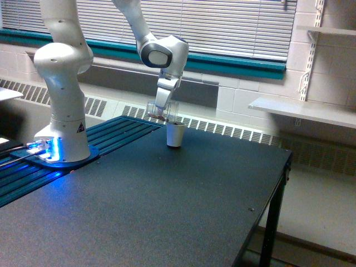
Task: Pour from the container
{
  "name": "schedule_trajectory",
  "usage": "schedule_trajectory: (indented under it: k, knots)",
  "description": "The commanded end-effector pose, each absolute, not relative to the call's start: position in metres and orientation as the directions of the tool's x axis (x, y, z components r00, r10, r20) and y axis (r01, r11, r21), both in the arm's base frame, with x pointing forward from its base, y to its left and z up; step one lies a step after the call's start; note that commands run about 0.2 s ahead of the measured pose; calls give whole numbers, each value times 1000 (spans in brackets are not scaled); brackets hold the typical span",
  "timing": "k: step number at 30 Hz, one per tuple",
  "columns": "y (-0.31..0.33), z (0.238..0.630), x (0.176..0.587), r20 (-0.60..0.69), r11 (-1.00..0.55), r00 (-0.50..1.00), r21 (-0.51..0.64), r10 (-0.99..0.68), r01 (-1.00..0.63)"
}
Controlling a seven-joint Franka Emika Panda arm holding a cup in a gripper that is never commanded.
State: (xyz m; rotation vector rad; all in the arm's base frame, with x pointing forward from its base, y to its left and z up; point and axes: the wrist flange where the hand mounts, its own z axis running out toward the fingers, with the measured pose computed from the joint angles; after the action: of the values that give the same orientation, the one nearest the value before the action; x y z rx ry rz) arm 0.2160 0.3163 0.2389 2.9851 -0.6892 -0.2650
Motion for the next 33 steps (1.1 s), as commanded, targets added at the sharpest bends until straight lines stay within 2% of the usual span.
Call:
schedule_trajectory:
  k: [1, 33]
  knots:
    - [314, 241, 217, -151, -897, 884, 91, -442, -433]
    - [319, 245, 207, -143, -885, 873, 78, -466, -460]
